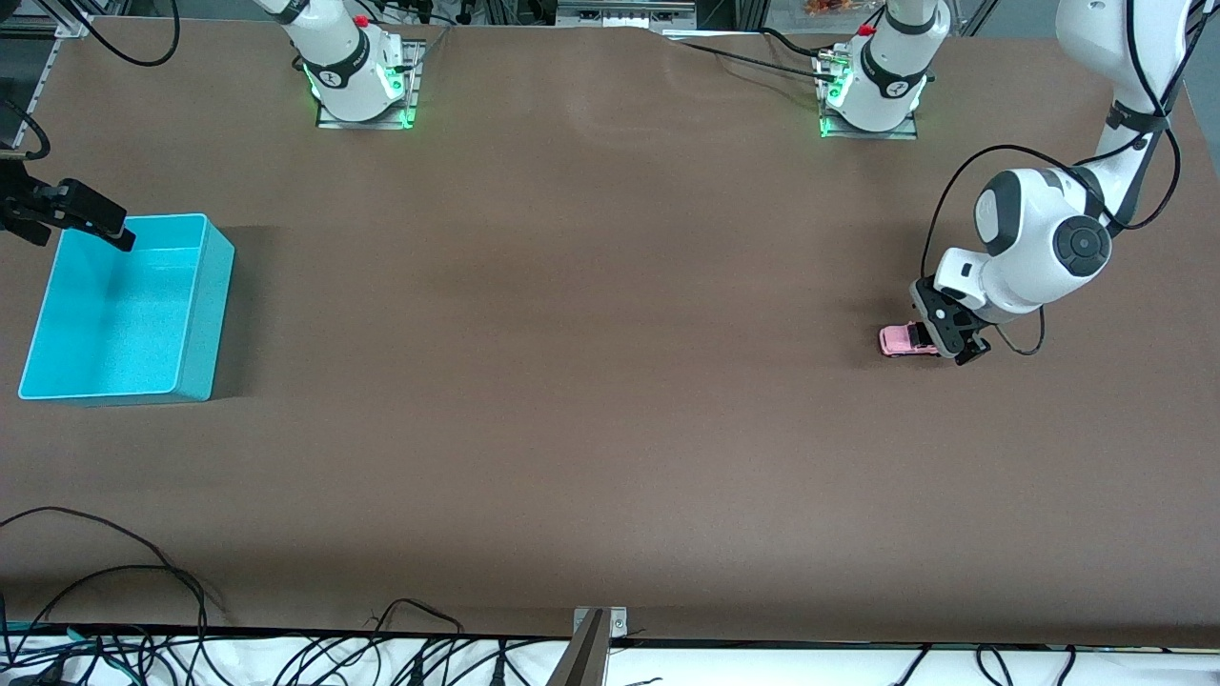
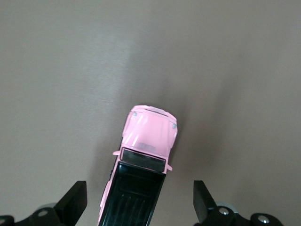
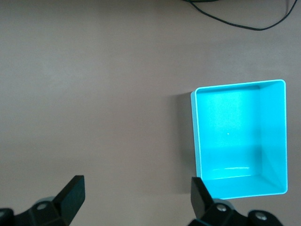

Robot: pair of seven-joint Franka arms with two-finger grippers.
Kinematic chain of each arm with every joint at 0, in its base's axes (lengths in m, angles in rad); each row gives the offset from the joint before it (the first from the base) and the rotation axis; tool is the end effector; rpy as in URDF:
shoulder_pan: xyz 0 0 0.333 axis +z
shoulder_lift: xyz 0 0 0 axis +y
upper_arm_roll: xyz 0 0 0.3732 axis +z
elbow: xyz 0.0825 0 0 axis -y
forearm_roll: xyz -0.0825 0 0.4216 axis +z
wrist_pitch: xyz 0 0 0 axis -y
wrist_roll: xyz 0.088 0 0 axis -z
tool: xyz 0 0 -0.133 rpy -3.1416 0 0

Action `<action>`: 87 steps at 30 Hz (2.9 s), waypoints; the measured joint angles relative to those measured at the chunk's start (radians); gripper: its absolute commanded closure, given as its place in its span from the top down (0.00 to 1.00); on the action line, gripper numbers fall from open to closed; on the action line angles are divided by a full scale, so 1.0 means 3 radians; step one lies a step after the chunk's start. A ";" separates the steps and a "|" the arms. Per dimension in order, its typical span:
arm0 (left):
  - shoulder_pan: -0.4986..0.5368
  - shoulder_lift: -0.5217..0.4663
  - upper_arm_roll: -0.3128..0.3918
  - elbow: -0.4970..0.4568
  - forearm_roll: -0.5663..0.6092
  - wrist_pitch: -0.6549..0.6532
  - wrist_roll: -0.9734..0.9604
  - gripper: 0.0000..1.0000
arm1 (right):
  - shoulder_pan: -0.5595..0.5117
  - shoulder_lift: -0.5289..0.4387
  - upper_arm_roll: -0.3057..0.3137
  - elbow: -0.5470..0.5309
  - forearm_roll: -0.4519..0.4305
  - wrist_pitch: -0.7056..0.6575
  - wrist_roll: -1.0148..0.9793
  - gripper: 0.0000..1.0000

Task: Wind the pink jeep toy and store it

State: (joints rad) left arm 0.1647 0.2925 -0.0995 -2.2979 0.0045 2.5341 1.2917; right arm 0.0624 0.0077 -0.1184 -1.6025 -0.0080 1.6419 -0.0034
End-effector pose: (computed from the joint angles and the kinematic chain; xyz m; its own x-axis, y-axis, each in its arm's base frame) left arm 0.5571 0.0353 0.2137 0.3375 -0.9413 0.0102 -0.9398 -0.3363 0.0599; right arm 0.6011 -0.0344 0.6413 0.9981 -0.0519 0.0317 -0.0523 -0.9986 0.0090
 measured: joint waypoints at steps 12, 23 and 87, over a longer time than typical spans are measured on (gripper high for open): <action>0.0034 0.0186 0.0056 -0.0001 0.0000 0.0275 0.0561 0.46 | 0.0000 0.0000 0.0000 0.0000 0.0000 0.0000 0.0000 1.00; 0.0030 0.0178 0.0046 0.0032 0.0000 0.0316 0.0859 0.00 | 0.0000 0.0001 0.0001 0.0000 0.0000 0.0000 0.0001 1.00; -0.0102 0.0222 0.0354 0.0108 0.0000 0.0268 0.1251 0.00 | -0.0010 0.0002 -0.0035 0.0000 0.0000 0.0009 0.0001 1.00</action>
State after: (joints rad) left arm 0.1340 0.3590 0.0065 -2.2653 0.0045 2.6145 1.6671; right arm 0.0594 0.0082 -0.1289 -1.6025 -0.0080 1.6445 -0.0030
